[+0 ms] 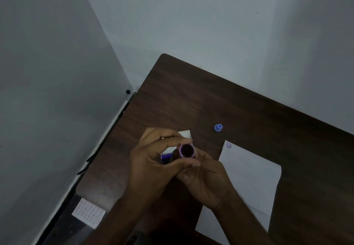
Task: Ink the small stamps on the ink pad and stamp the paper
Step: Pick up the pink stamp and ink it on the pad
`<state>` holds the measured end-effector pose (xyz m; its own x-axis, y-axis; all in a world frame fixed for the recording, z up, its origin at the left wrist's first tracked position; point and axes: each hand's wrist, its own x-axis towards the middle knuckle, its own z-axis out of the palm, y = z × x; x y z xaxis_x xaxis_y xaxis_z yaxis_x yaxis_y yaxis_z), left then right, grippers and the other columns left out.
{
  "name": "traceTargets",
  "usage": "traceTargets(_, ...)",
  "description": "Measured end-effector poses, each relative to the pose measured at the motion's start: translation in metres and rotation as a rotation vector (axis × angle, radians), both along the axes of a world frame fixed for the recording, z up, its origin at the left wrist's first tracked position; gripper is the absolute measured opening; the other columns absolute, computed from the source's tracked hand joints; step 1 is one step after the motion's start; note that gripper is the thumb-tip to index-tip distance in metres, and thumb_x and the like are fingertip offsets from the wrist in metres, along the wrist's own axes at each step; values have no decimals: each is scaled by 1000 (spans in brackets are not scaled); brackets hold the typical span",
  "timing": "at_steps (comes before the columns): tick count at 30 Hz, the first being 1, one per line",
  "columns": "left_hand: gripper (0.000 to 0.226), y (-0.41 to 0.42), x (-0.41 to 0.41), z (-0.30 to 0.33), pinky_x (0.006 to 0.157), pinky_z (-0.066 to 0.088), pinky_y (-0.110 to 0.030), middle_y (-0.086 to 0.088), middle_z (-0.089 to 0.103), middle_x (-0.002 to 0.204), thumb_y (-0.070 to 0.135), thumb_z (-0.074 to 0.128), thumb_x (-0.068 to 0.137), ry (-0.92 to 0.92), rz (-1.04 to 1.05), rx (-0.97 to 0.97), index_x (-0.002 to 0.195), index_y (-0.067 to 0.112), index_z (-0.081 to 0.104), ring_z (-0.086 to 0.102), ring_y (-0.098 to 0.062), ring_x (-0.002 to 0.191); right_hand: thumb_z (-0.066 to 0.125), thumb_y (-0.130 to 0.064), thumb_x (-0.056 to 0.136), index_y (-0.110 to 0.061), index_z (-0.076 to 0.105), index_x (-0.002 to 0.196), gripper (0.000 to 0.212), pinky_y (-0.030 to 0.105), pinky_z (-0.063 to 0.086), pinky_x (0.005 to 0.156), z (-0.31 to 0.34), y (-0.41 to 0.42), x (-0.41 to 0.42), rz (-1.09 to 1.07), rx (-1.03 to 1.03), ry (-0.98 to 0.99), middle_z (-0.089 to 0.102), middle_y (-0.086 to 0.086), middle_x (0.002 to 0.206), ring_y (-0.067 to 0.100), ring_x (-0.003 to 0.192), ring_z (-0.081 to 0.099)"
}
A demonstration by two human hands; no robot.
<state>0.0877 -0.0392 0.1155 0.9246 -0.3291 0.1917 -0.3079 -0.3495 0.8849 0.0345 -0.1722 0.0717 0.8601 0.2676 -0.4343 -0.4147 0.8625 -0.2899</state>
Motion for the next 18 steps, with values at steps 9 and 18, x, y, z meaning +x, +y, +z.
traceTargets(9, 52, 2, 3, -11, 86, 42, -3, 35, 56, 105, 75, 53, 73, -34, -42, 11, 119, 52, 42, 53, 13, 98, 40, -13, 96, 2, 55, 125, 35, 35, 43, 103, 3, 4, 7, -30, 92, -96, 60, 19, 127, 27, 118, 57)
traceTargets(18, 47, 1, 3, -18, 87, 47, -17, 10, 62, 100, 66, 58, 74, -58, -32, 2, 106, 32, 60, 57, -4, 94, 63, -17, 86, -3, 64, 116, 33, 34, 50, 94, -2, 0, 9, -5, 33, -73, 68, 15, 116, 23, 106, 64)
